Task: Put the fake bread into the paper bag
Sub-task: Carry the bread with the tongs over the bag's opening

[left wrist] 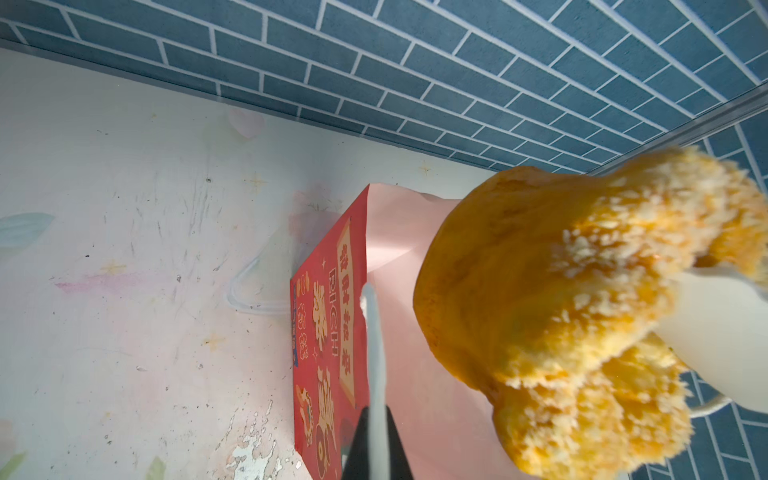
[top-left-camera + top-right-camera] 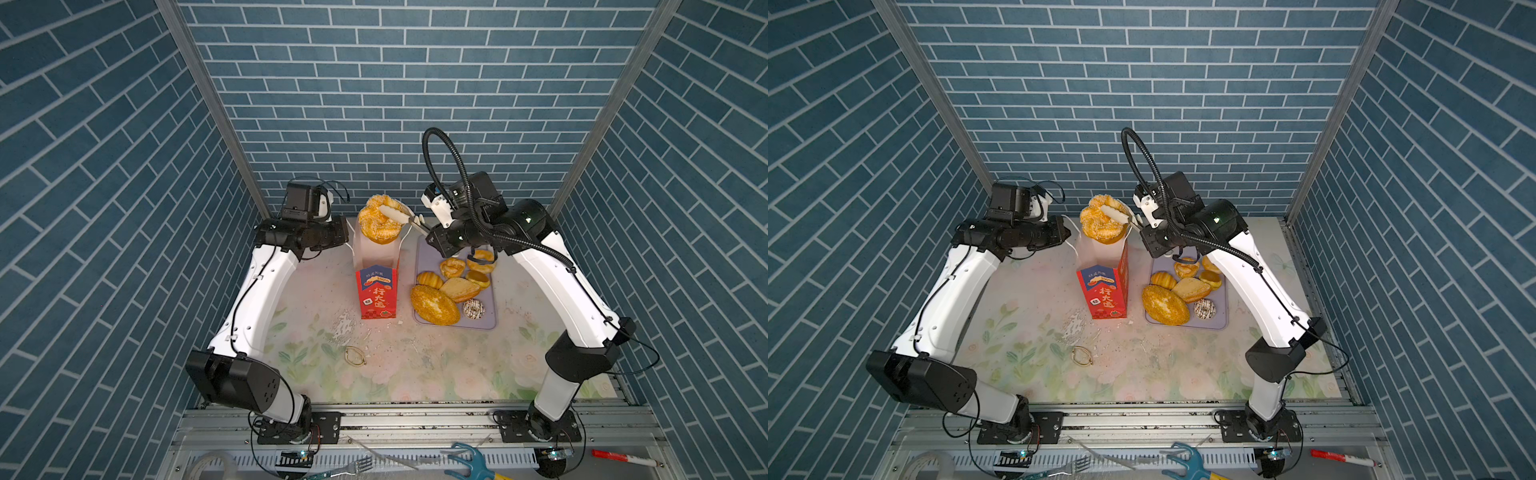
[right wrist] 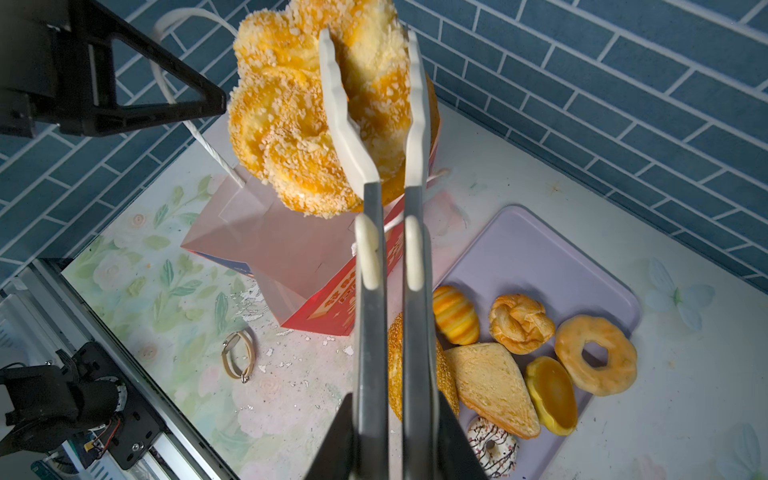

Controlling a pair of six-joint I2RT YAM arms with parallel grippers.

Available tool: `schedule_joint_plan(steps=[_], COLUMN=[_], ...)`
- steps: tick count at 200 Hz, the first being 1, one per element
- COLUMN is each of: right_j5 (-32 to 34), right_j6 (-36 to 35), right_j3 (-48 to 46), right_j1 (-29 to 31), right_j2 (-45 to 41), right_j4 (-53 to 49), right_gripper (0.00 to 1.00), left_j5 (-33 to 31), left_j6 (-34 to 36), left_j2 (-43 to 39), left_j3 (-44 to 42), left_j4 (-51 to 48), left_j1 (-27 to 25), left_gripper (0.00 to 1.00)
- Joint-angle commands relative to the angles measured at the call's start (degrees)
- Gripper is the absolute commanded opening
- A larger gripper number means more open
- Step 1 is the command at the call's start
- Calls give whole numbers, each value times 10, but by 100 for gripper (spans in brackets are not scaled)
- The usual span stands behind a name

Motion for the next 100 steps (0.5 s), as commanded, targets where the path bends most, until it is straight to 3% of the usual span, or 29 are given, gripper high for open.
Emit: schedule_joint_plan(steps=[1,49,100], right_j5=[-11,-26,19], right_j6=[-4,-10,-19], right_j3=[14,8,5], right_j1=[4,6,6], right_j2=[10,14,34], right_j4=[39,63,41], right_gripper=[8,8,9], left_j5=[6,4,-5], left_j6=[-1,-2,4], left_j2=[-7,-14,-15], left_j3=[-12,-20,-15], left_j4=[7,8,-4], left_j1=[3,3,3], left_gripper=[4,1,0])
